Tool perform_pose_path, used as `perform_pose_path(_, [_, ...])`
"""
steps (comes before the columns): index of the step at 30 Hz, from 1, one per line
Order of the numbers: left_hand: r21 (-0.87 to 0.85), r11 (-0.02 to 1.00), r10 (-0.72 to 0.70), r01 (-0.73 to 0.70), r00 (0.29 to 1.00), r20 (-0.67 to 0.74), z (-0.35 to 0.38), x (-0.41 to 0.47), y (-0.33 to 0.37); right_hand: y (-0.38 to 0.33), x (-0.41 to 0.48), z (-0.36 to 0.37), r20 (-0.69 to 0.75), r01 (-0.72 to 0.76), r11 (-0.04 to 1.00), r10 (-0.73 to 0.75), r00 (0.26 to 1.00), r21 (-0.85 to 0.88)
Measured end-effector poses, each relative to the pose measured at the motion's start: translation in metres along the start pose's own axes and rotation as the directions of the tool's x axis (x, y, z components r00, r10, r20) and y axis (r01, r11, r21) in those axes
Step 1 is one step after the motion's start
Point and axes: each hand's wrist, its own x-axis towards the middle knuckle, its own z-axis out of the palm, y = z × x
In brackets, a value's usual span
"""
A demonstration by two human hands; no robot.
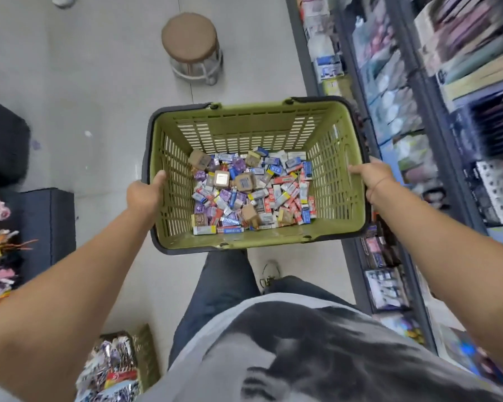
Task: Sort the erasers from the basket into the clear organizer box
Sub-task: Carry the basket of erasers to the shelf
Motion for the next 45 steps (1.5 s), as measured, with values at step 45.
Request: perform_pose_path(45, [0.342, 0.715, 0.347, -0.610, 0.734, 0.584, 0.229, 0.607, 0.805, -0.444, 0.380, 0.285, -0.362, -0.151, 0.703, 0.523, 0.772, 0.695])
